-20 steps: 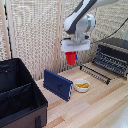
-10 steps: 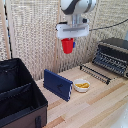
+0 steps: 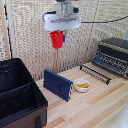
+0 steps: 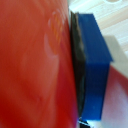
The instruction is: Kindly spot and seek the red cup placed ahead of you. Cautiously adjust your gripper towards the red cup, gripping it gently. Find the after-storage area of the caddy. Relocate the red cup in your grip over the rear portion and softly release it into the compartment.
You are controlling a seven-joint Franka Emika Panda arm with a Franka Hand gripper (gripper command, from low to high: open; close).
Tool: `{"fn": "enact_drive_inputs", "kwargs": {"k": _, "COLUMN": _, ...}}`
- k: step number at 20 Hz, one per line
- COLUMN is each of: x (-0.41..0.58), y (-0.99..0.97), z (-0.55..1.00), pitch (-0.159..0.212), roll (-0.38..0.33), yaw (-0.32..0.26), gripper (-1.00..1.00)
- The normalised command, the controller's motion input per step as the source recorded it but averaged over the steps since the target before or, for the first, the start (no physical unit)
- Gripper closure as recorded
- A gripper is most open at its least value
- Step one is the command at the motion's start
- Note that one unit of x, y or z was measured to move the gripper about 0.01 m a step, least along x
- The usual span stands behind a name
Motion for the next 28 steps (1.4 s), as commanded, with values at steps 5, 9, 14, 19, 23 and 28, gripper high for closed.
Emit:
{"fn": "enact_drive_inputs", "kwargs": {"k": 5, "x": 0.491, "y": 0.87, "z": 0.19, "pitch": 0.051, "roll": 0.0, "yaw": 0.0, "gripper": 1.0}}
{"fn": "enact_drive_inputs", "kwargs": {"k": 9, "x": 0.539, "y": 0.86, "z": 0.15, "pitch": 0.043, "roll": 0.0, "yaw": 0.0, "gripper": 1.0}}
{"fn": "enact_drive_inputs", "kwargs": {"k": 14, "x": 0.462, "y": 0.89, "z": 0.15, "pitch": 0.063, "roll": 0.0, "yaw": 0.0, "gripper": 1.0}}
{"fn": "enact_drive_inputs", "kwargs": {"k": 19, "x": 0.285, "y": 0.95, "z": 0.14, "pitch": 0.074, "roll": 0.0, "yaw": 0.014, "gripper": 1.0}}
{"fn": "enact_drive_inputs", "kwargs": {"k": 23, "x": 0.274, "y": 0.95, "z": 0.07, "pitch": 0.069, "roll": -0.002, "yaw": 0.013, "gripper": 1.0}}
{"fn": "enact_drive_inputs", "kwargs": {"k": 28, "x": 0.258, "y": 0.94, "z": 0.0, "pitch": 0.05, "roll": -0.017, "yaw": 0.015, "gripper": 1.0}}
